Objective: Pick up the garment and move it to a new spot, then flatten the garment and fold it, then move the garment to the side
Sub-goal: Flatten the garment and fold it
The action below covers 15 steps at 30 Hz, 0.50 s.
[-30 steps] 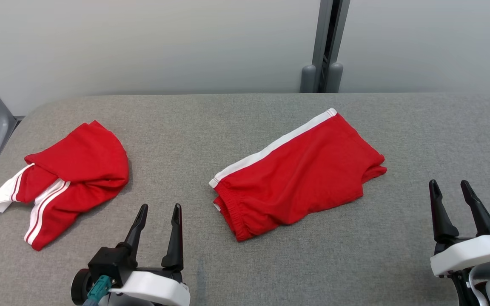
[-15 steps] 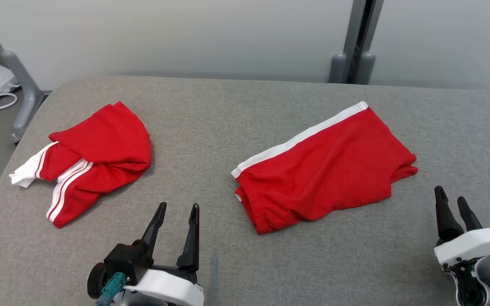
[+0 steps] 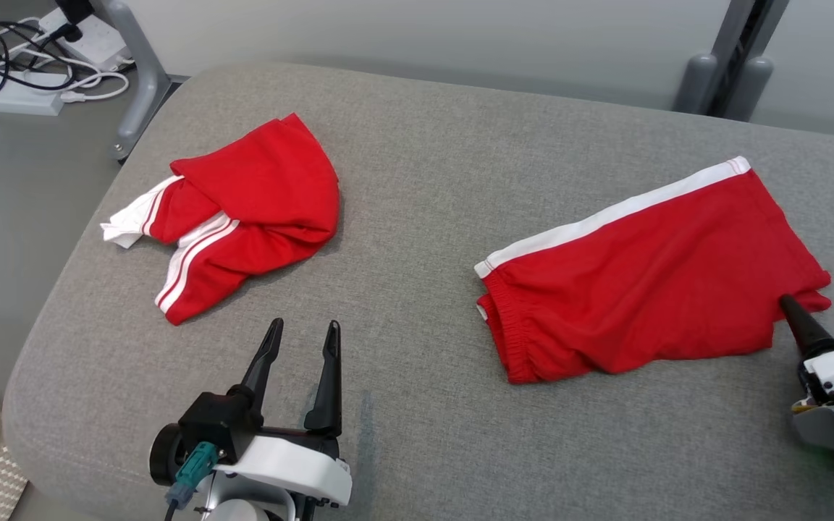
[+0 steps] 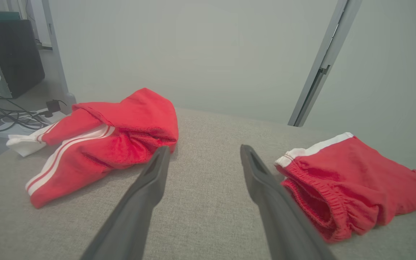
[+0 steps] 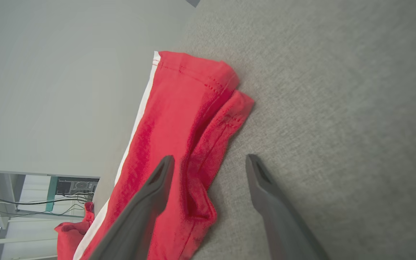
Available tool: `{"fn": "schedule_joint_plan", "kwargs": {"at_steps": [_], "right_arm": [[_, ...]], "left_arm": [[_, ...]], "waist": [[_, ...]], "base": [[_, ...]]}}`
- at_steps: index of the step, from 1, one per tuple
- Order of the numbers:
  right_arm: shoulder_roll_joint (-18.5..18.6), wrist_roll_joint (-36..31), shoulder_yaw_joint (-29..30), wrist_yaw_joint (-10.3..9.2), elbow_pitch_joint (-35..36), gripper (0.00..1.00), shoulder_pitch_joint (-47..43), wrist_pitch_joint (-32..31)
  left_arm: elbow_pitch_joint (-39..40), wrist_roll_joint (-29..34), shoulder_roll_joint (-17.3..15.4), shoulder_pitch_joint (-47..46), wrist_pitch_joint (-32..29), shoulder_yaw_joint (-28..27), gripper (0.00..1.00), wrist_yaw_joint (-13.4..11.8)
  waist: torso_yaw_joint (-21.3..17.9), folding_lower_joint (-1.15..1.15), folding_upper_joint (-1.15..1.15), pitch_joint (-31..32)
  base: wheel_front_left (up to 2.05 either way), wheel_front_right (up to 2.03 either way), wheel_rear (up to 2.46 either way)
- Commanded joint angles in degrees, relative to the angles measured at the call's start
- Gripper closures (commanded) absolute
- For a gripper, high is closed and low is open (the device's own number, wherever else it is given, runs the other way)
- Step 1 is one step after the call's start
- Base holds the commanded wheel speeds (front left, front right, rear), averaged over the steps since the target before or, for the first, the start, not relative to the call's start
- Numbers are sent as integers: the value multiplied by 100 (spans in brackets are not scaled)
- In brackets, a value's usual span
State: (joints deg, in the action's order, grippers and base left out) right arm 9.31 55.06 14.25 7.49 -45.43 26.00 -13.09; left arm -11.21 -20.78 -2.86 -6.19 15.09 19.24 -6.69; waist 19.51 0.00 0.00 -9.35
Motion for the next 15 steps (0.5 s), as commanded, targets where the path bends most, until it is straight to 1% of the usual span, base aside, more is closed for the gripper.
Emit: {"fn": "schedule_joint_plan", "kwargs": {"at_steps": [1,3,7,15], "right_arm": [[10,56,6,1,-163,0,51,-73],[14,42,48,1,-393,0,202,-145],[19,175,232,1,-805,0,474,-254],[107,-90,161,1,-1539,0,965,-358]], "left_arm": [[22,-11,-8,-94,10,1,0,-39],[10,-5,-18,-118,10,12,0,-75],[-13,35,-8,-179,10,37,0,-236],[56,-94,-13,-282,10,116,0,-295]], "waist": [[160,0,0,-136],[236,0,0,-184],[347,0,0,-278],[428,0,0,-457]], "base": [[0,0,0],[0,0,0],[0,0,0],[0,0,0]]}}
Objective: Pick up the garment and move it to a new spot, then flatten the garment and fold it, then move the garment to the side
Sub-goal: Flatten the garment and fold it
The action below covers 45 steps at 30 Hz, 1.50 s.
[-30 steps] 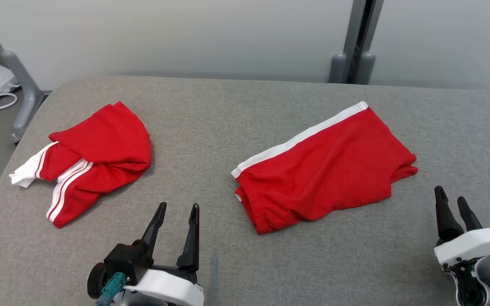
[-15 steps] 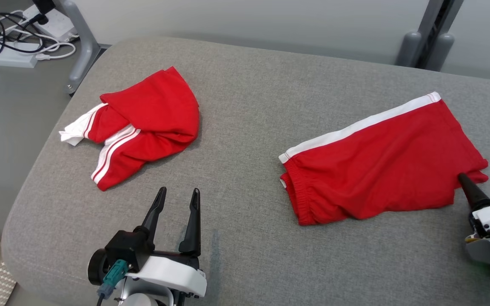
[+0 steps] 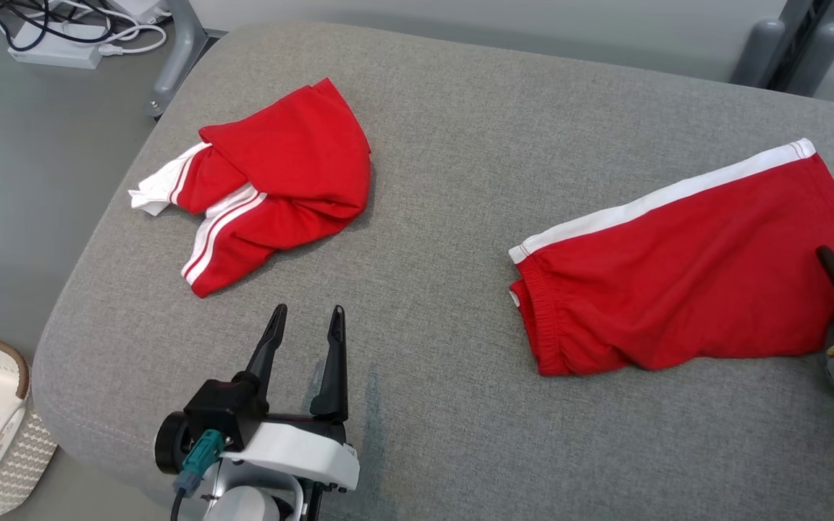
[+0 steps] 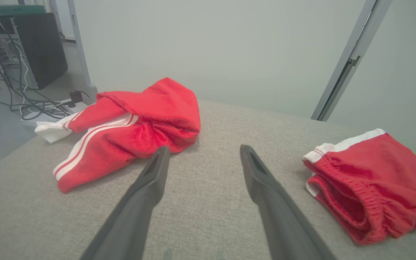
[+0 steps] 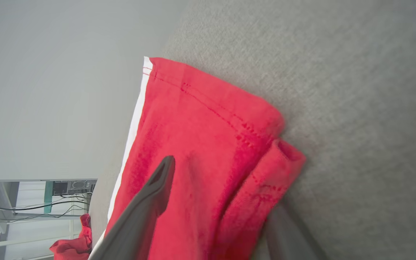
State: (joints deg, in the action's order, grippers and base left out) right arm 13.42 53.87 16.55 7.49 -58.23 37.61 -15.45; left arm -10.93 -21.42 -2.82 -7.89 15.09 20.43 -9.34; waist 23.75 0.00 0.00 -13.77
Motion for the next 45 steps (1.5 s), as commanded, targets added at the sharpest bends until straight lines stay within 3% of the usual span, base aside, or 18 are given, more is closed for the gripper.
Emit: {"fn": "schedule_joint_plan", "kwargs": {"at_steps": [1,2,3,4,5,16,32,39,45], "right_arm": [[-304,-5,-92,1,-323,0,-141,-132],[-304,-29,-109,1,-371,0,-89,-123],[-304,-53,-145,1,-404,23,-41,-158],[-305,-86,-190,0,-411,67,-2,-164],[-302,-112,-221,0,-398,100,27,-134],[-262,146,-238,-7,-65,100,-199,349],[-179,783,172,-12,518,100,-1309,1286],[-190,896,543,-6,274,100,-1943,1669],[-256,706,481,-4,87,100,-1747,1747]], "left_arm": [[25,-38,-17,-121,10,8,0,-29],[18,-42,-17,-125,10,19,0,-32],[10,-48,-17,-134,10,29,0,-35],[4,-57,-18,-149,10,36,0,-37],[-1,-68,-18,-166,10,43,0,-40],[-94,-70,-16,-111,10,16,0,-29],[-295,-55,-19,98,10,-23,0,71],[-263,-77,-18,241,10,-73,0,52],[-251,-49,-19,228,10,-57,0,77]], "waist": [[5,0,0,-29],[4,0,0,-40],[2,0,0,-48],[0,0,0,-52],[-4,0,0,-53],[-220,0,0,157],[-794,0,0,753],[-999,0,0,964],[-1136,0,0,1006]], "base": [[0,0,0],[0,0,0],[0,0,0],[0,0,0],[0,0,0],[0,0,0],[0,0,0],[0,0,0],[0,0,0]]}}
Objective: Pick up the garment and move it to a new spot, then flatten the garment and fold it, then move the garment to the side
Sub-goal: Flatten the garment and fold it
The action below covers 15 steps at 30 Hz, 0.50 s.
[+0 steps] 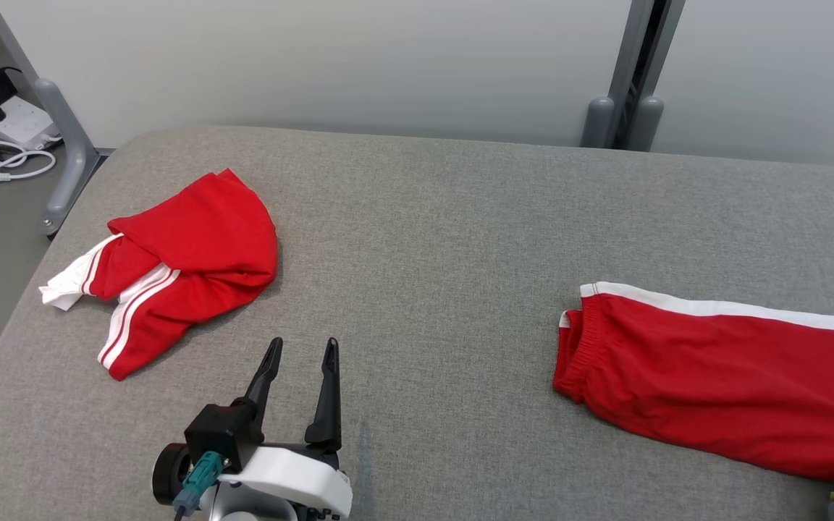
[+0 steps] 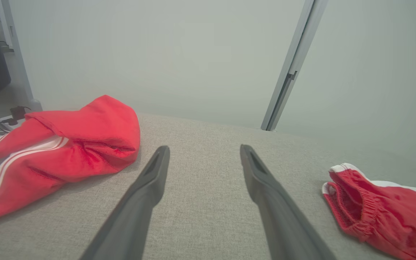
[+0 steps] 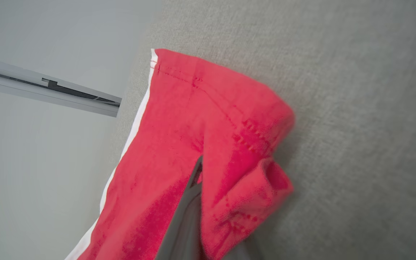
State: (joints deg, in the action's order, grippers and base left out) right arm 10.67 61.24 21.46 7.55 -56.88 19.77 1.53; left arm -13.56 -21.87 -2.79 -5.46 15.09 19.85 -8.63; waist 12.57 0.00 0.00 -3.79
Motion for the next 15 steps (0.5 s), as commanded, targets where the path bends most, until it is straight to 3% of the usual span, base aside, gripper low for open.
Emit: {"fn": "schedule_joint_plan", "kwargs": {"at_steps": [1,7,15], "right_arm": [[31,-64,-9,-8,-61,100,87,112],[-26,-264,-253,-6,284,100,368,284],[-389,-348,-994,-6,1643,100,202,198]], "left_arm": [[10,2,-23,-24,10,4,0,8],[-27,55,-23,-80,10,-53,0,33],[-62,-95,-22,29,10,-128,0,-10]], "waist": [[-28,0,0,11],[-23,0,0,46],[130,0,0,150]], "base": [[0,0,0],[0,0,0],[0,0,0]]}}
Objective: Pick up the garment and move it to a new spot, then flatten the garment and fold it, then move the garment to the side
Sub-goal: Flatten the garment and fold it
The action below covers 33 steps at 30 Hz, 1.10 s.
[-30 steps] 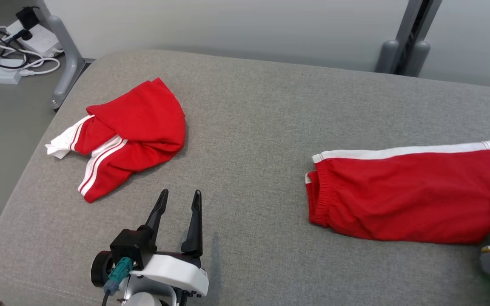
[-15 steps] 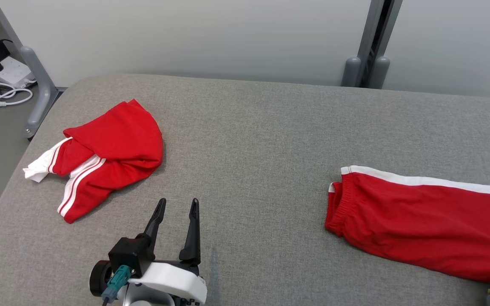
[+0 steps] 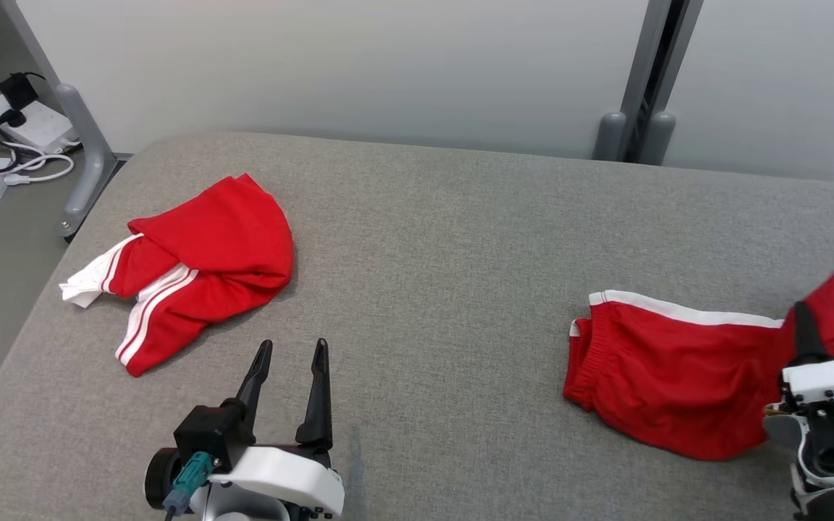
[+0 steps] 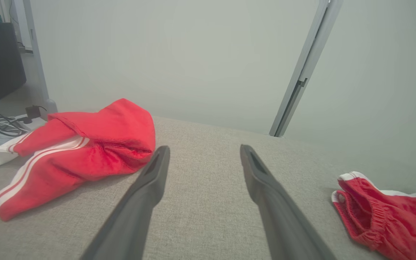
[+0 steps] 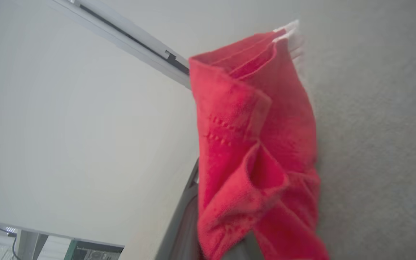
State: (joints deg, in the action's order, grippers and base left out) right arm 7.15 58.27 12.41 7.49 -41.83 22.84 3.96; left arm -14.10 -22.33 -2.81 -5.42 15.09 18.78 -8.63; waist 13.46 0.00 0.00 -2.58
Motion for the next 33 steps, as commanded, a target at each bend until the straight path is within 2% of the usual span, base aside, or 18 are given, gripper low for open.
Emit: {"fn": "schedule_joint_plan", "kwargs": {"at_steps": [1,5,9,17,27,28,29,33], "right_arm": [[-78,-44,-207,1,306,100,-149,-76],[-233,-239,-933,1,928,100,-453,-262],[-316,-291,-1393,1,1088,100,-660,-435],[-382,-429,-1965,1,1038,100,-852,-545],[-401,-405,-2158,1,888,100,-955,-617],[-401,-425,-2196,1,903,66,-967,-643],[-400,-465,-2252,1,940,0,-971,-643],[-399,-556,-2342,1,1062,0,-1078,-624]], "left_arm": [[-13,-45,-21,42,10,-26,0,-7],[27,-204,-20,78,10,-120,0,-12],[58,-196,-22,16,10,-146,0,7],[55,-194,-19,34,10,-205,0,26],[12,-220,-20,65,10,-212,0,3],[11,-221,-20,74,10,-219,0,0],[7,-224,-20,82,10,-221,0,-1],[-20,-221,-20,135,10,-229,0,24]], "waist": [[67,0,0,42],[206,0,0,80],[311,0,0,73],[405,0,0,38],[420,0,0,81],[415,0,0,89],[414,0,0,98],[400,0,0,160]], "base": [[0,0,0],[0,0,0],[0,0,0],[0,0,0],[0,0,0],[0,0,0],[0,0,0],[0,0,0]]}}
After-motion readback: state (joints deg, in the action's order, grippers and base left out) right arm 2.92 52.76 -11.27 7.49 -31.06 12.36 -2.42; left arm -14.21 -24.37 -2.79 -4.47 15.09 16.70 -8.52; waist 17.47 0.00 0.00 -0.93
